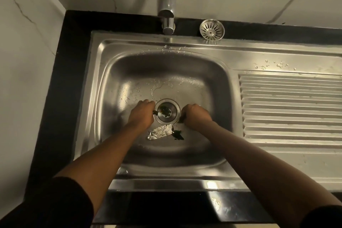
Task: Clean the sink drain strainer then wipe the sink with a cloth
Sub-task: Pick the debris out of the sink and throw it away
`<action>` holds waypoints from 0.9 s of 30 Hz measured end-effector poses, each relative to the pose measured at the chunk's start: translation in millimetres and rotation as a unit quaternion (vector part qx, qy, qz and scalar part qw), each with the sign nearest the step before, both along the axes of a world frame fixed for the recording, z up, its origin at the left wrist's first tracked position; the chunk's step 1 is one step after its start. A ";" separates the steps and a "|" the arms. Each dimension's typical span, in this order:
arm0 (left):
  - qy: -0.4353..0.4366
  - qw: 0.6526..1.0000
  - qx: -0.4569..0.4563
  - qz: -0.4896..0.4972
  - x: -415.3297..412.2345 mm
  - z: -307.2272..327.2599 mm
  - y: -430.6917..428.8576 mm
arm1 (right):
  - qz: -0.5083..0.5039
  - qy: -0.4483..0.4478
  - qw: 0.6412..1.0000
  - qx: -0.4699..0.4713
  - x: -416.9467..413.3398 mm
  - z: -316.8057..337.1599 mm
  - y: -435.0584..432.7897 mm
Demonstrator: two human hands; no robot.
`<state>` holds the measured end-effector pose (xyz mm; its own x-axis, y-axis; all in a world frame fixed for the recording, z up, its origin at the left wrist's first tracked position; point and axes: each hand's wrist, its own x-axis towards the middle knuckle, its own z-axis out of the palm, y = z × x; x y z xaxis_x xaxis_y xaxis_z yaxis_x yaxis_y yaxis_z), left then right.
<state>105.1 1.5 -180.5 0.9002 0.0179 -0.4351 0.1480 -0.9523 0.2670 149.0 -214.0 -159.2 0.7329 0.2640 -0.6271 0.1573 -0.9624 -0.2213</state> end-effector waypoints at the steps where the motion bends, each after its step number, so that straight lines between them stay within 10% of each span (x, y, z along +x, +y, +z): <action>1: 0.009 1.000 -0.001 0.002 0.8 -0.3 -0.1 | -0.007 0.022 1.000 0.004 -1.3 3.1 -0.8; 15: -0.004 1.000 0.004 -0.014 3.1 -1.9 -0.9 | 0.125 0.031 0.991 0.025 -52.6 -7.1 26.5; 27: 0.040 0.994 -0.095 0.021 -6.0 17.6 -7.8 | 0.020 0.049 0.998 0.034 -46.6 5.9 6.7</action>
